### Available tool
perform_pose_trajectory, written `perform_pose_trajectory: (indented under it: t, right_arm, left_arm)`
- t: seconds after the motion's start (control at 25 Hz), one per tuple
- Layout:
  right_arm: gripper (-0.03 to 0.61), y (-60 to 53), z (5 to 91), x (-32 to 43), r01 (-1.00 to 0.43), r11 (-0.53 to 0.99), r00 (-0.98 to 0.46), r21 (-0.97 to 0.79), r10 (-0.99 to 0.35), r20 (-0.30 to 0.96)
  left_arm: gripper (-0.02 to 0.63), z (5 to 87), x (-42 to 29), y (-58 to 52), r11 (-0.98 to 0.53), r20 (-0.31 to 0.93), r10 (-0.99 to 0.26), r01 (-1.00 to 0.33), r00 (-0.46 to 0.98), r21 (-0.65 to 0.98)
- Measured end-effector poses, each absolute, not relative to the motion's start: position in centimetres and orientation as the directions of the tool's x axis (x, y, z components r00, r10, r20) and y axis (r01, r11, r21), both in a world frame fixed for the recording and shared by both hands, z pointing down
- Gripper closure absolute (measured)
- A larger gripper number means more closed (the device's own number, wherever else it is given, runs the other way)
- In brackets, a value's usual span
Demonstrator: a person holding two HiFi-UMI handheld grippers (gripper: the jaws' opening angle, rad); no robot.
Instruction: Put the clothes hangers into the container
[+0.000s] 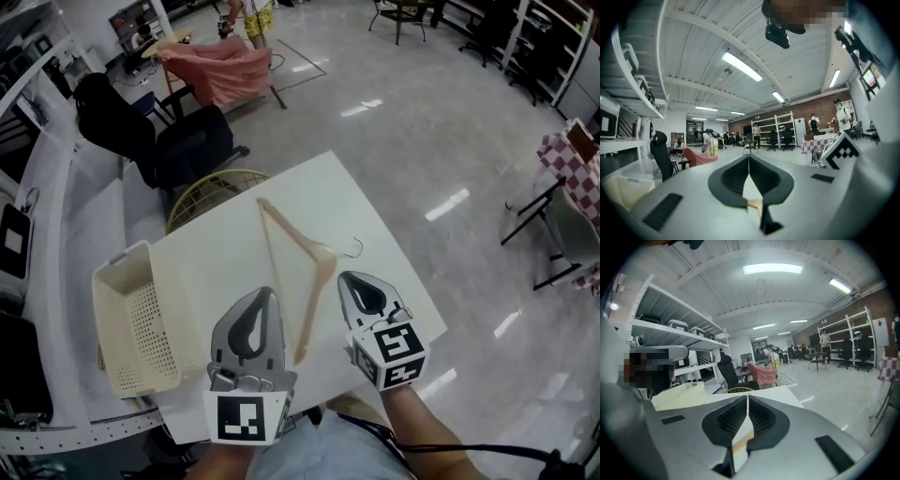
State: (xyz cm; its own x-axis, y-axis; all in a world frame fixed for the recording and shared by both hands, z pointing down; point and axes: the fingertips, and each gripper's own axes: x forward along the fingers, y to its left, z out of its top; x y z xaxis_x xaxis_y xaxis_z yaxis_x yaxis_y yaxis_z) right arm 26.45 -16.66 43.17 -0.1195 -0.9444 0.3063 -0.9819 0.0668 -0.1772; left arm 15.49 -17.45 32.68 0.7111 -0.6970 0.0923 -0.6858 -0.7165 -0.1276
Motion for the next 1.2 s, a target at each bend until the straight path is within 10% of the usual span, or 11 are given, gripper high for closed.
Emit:
perform_pose_trajectory:
  t: [0.6,1.2]
  right_arm:
    - [0.563,-20.0,48.8,24.0,-0.985,-0.005,-0.073,-0.175,-0.899,0.433]
    - [0.302,-20.8,59.2,23.5,-0.959,-0.217,0.035,-0.184,-0.734,0.678]
  left_arm:
    - [0.600,35.8,12.7,-20.5,-0.730,0.157,-0.680,-0.681,0.716,-0.058]
    - [0.600,43.4,11.6,-24.5,-0.742,0.293,-0.624,-0.667,0.725,0.069]
